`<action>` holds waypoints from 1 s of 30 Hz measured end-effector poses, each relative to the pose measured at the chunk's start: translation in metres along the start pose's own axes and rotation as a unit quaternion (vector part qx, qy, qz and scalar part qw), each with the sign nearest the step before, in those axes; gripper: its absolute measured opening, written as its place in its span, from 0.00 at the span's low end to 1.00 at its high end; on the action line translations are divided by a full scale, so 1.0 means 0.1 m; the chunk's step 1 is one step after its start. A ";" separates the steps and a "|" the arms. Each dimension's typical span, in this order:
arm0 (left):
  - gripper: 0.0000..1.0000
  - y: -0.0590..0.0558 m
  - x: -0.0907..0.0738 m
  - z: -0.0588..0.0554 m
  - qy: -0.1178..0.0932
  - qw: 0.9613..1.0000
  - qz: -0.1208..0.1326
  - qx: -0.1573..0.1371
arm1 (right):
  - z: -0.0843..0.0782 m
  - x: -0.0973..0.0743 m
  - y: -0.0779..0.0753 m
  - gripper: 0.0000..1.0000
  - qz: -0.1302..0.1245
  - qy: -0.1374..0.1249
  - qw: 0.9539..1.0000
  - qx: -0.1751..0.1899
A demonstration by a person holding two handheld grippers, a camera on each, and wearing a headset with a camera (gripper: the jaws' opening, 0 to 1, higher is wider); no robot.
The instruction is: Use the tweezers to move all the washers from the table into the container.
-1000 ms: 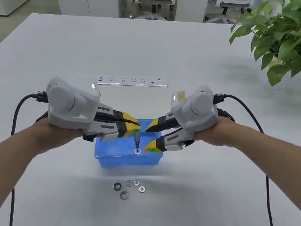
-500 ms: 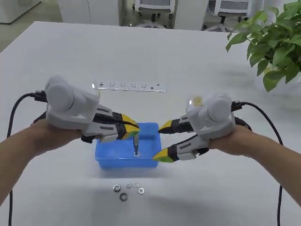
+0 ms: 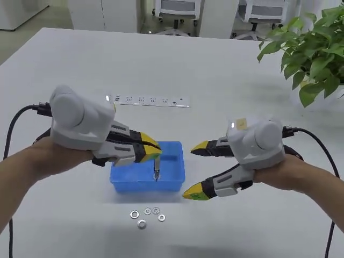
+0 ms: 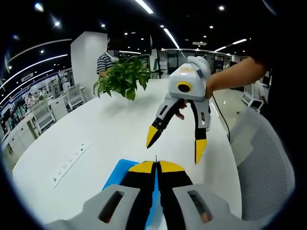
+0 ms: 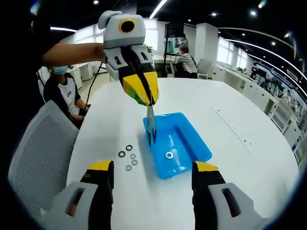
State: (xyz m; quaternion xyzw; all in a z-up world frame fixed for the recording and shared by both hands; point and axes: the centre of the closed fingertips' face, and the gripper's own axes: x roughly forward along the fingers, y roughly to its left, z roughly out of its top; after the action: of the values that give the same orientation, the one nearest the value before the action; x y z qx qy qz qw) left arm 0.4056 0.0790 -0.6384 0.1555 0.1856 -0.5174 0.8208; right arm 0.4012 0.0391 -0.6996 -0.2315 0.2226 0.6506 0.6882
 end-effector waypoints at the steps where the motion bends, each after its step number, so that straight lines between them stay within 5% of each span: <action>1: 0.06 -0.01 -0.01 0.00 0.000 1.000 -0.001 0.000 | -0.02 -0.01 0.01 0.69 -0.002 0.000 1.000 0.000; 14: 0.06 -0.23 0.02 -0.07 0.002 1.000 -0.016 0.003 | -0.09 -0.04 0.10 0.79 -0.006 0.000 1.000 0.005; 30: 0.06 -0.37 0.11 -0.25 0.009 0.999 -0.031 0.003 | -0.13 -0.04 0.14 0.79 -0.001 0.004 1.000 0.006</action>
State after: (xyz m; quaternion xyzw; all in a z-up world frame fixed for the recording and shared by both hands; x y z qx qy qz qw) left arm 0.3726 0.0657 -0.6681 0.1572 0.1962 -0.5418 0.8021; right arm 0.3867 0.0288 -0.7081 -0.2305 0.2287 0.6476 0.6893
